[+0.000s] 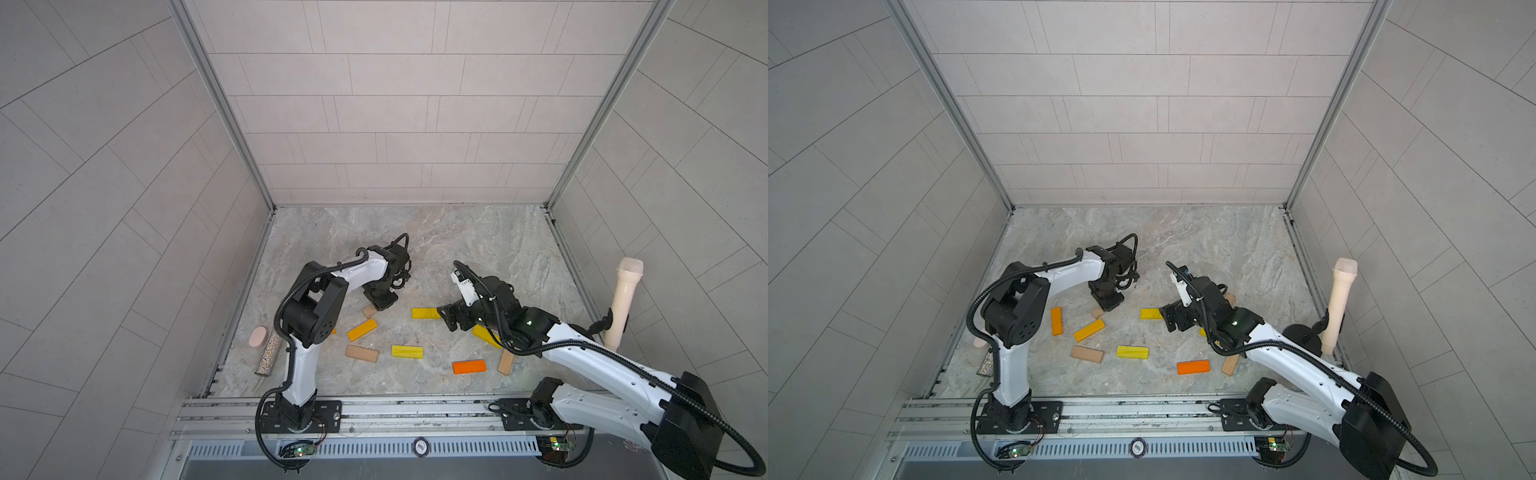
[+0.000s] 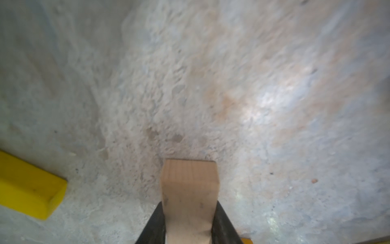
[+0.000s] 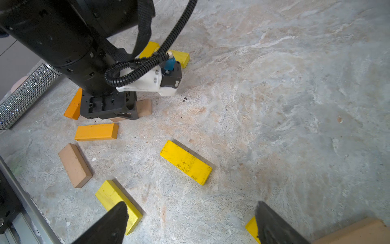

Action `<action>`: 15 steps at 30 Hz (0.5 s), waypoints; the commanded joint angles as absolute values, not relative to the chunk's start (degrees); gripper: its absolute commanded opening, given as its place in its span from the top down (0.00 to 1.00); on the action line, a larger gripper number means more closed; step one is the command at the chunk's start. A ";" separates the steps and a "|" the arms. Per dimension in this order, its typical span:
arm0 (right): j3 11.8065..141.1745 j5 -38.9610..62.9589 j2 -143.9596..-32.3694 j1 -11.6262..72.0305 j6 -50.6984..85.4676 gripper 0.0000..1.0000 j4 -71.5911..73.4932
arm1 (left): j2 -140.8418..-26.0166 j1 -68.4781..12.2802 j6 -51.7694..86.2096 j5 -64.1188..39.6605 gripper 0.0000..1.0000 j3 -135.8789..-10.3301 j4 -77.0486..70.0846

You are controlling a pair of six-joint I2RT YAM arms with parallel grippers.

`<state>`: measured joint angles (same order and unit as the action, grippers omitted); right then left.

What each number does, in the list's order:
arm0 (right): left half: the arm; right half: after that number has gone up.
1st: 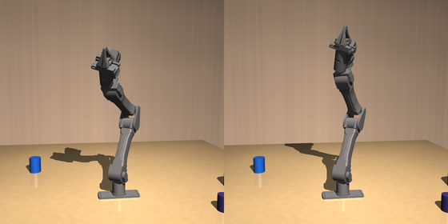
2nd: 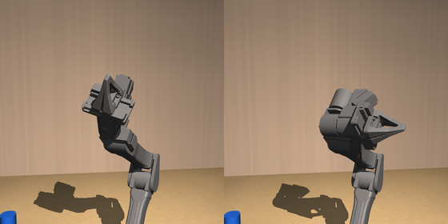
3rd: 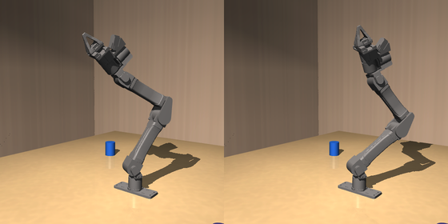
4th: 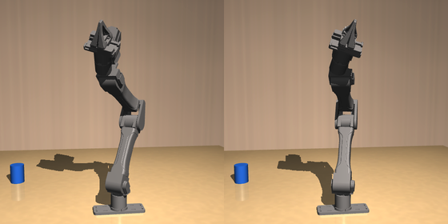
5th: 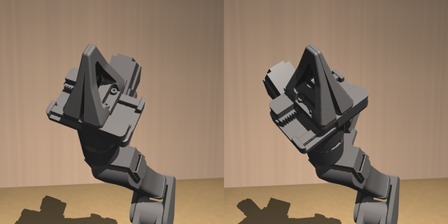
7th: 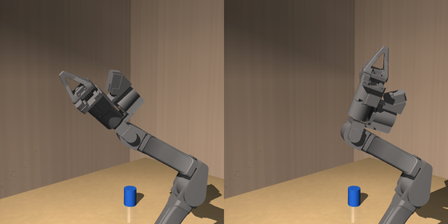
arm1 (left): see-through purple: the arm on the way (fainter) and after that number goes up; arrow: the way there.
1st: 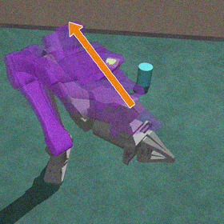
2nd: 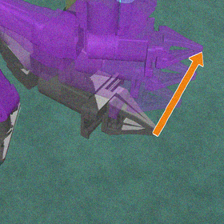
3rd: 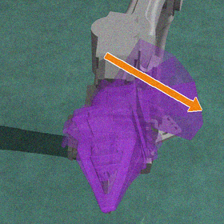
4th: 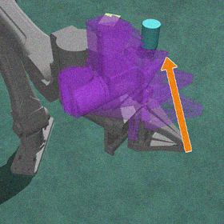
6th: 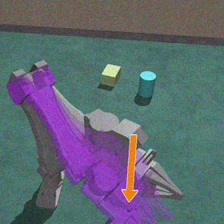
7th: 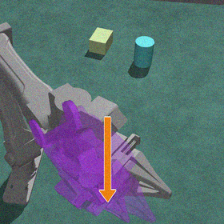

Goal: Assemble the number 8 with building blocks
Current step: Assemble the building block at the center of the board.

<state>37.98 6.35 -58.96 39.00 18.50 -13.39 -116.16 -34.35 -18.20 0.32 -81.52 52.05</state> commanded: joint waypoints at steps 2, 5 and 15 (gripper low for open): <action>37.71 4.75 -56.97 39.21 18.22 0.04 -14.57 | -118.56 -35.07 -28.08 1.67 0.81 -84.25 54.72; 37.79 4.48 -56.83 39.22 18.19 0.04 -14.68 | -118.87 -35.09 -31.55 2.07 0.80 -85.46 54.47; 38.58 4.79 -57.61 39.24 18.02 0.04 -14.68 | -121.08 -35.02 -39.87 0.99 0.75 -91.69 54.77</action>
